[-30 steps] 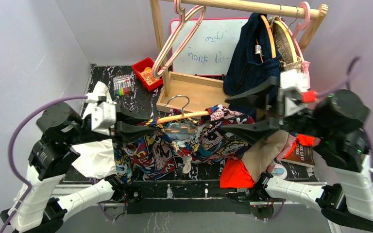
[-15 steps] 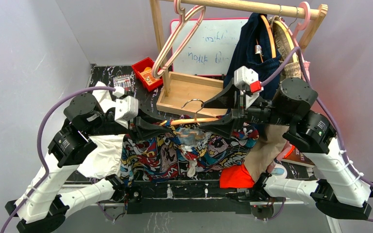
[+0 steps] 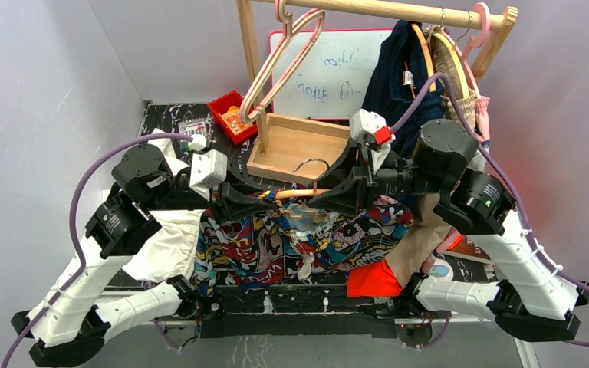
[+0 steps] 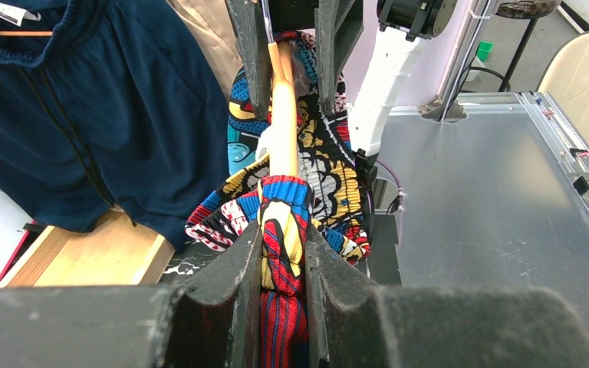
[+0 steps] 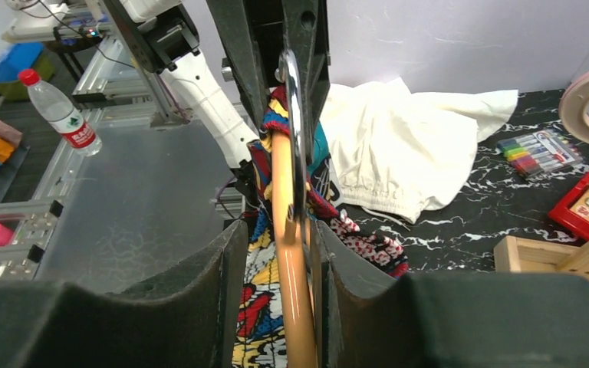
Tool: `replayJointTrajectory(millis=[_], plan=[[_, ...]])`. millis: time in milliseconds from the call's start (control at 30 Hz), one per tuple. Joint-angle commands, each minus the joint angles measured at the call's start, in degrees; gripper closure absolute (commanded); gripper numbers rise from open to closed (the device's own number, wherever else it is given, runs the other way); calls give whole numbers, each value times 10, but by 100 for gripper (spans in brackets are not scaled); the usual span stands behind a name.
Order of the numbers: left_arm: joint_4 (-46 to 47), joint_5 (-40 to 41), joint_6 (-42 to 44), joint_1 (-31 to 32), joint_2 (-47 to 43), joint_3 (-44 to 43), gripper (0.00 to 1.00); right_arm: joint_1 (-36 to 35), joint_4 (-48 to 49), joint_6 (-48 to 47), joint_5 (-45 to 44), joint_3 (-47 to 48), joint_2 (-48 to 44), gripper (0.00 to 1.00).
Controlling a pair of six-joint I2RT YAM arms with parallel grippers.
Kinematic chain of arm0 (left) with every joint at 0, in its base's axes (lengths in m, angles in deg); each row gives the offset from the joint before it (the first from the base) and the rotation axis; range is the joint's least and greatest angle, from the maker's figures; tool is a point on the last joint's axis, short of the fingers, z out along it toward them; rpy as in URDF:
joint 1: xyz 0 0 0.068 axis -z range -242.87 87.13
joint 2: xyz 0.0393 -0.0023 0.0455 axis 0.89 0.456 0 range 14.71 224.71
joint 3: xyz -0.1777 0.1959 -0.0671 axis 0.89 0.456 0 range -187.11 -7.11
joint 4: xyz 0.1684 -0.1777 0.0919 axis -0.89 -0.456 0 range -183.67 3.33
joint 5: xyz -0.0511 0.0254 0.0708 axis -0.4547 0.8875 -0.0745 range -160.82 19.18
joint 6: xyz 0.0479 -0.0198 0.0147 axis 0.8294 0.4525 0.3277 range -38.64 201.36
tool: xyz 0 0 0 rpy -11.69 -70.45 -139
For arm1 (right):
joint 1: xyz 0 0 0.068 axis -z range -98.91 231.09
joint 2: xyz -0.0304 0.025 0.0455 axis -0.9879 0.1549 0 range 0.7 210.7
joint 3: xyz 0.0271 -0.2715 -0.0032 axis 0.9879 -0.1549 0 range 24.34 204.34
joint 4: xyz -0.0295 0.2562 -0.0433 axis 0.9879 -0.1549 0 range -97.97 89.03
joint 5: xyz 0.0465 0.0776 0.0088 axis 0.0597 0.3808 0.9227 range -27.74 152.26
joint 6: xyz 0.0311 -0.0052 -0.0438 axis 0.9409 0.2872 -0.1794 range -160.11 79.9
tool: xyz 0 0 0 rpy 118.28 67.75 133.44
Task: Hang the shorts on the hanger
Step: Hang the shorts on the hanger.
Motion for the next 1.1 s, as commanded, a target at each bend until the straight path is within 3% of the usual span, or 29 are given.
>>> replayJointTrajectory(millis=[0,67,300,400,533,633,733,867,900,933,967,1033,1067], plan=[[61,-8,1,-1,-4,-3,100,-2,35,29,33,4,11,56],[64,-7,2,-1,-3,-1,100,-1,33,32,35,2,14,57],[65,3,8,-1,-6,2,100,-1,19,37,38,-4,12,81],[65,6,11,-1,-7,2,100,-2,16,34,33,-5,9,81],[64,8,11,-2,-9,2,100,-2,14,32,20,-9,3,61],[63,10,12,-1,-9,2,100,-1,11,32,20,-9,4,62],[65,9,11,-2,-9,2,100,-1,12,38,25,-8,7,75],[66,15,11,-1,-11,8,100,-1,29,44,24,-15,3,100],[65,23,14,-1,-12,10,100,-2,35,46,16,-17,-2,100],[65,36,16,-1,-17,15,93,-2,41,47,7,-19,-6,100],[63,49,20,-1,-23,20,79,-2,45,48,-6,-22,-11,100],[54,87,26,-1,-36,29,36,-1,53,49,-39,-27,-21,100],[48,111,26,-1,-43,33,21,-1,57,48,-58,-31,-27,100]])
